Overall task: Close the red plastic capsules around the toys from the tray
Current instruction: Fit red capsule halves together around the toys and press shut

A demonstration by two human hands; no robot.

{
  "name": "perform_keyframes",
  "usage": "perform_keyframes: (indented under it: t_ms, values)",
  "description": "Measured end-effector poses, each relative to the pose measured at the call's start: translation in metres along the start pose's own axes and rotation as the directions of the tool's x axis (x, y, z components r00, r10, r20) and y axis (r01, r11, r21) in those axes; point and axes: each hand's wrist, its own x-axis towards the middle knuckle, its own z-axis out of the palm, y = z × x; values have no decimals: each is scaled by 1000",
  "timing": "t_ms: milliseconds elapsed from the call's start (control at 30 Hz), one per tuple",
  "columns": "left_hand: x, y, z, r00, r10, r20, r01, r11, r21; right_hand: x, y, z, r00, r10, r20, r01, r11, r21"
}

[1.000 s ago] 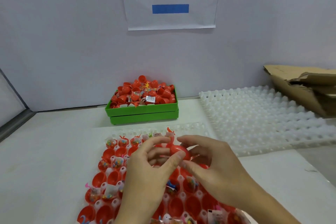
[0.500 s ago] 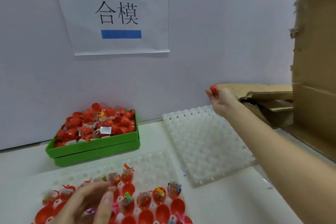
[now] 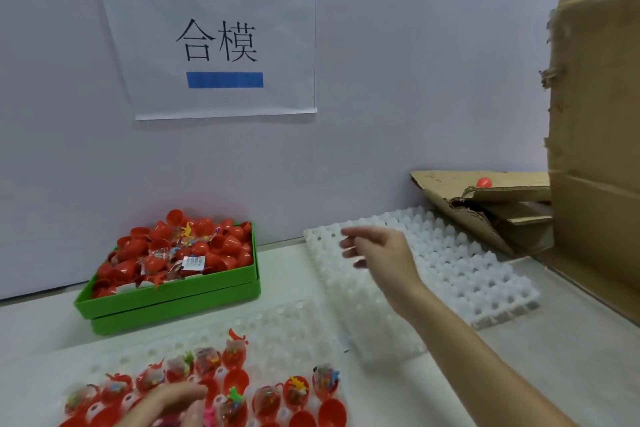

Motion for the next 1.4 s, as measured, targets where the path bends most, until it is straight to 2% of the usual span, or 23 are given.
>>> perform_keyframes:
  t_ms: [33,67,133,200,233,300,367,467,633,733,867,1000,1133,1267,1333,1400]
  values:
    - [5,-4,-1,996,52,69,-55,997,54,-13,-3,5,996,-30,84,38,995,-96]
    - [7,-8,-4,994,99,52,-106,978,177,-27,-5,11,982,-49,180,81,981,-174]
    - [1,-14,-13,960,280,20,-252,829,499,-50,-9,20,936,-33,350,131,956,-261]
    - [-8,-5,-19,918,383,104,-347,647,679,-69,-10,25,920,-31,390,158,941,-298]
    - [-11,-1,-23,911,384,152,-373,607,702,-77,-8,26,930,-60,363,184,930,-318]
    - [-13,-4,-29,908,393,145,-387,653,651,-94,-2,30,933,-134,334,257,898,-358]
    - [-19,-4,-30,941,315,124,-319,706,632,-108,5,35,903,-172,393,337,852,-400]
    - [-21,-7,-29,948,292,127,-303,700,647,-115,14,40,868,-156,472,386,809,-443]
    - [-19,-13,-33,947,292,137,-309,699,645,-113,18,48,858,-217,466,453,749,-483]
    - [-18,-12,-32,939,318,128,-320,679,660,-110,12,62,838,-198,509,484,700,-526]
    - [-16,-12,-31,924,366,111,-343,663,666,-100,-2,89,788,-158,595,568,559,-604]
    - [-15,-13,-30,921,378,92,-336,656,676,-90,-13,108,744,-62,665,636,372,-676]
    - [-15,-12,-33,918,390,70,-331,660,675,-85,-14,114,711,-19,703,681,267,-682]
    - [-16,-8,-33,914,405,36,-323,670,669,-81,-14,108,691,-109,715,715,253,-652]
    - [-18,-3,-31,914,405,8,-313,694,648,-79,-18,100,690,-168,705,716,301,-630]
    - [-20,1,-29,911,409,-48,-318,773,549,-80,-22,87,686,-231,690,714,397,-577]
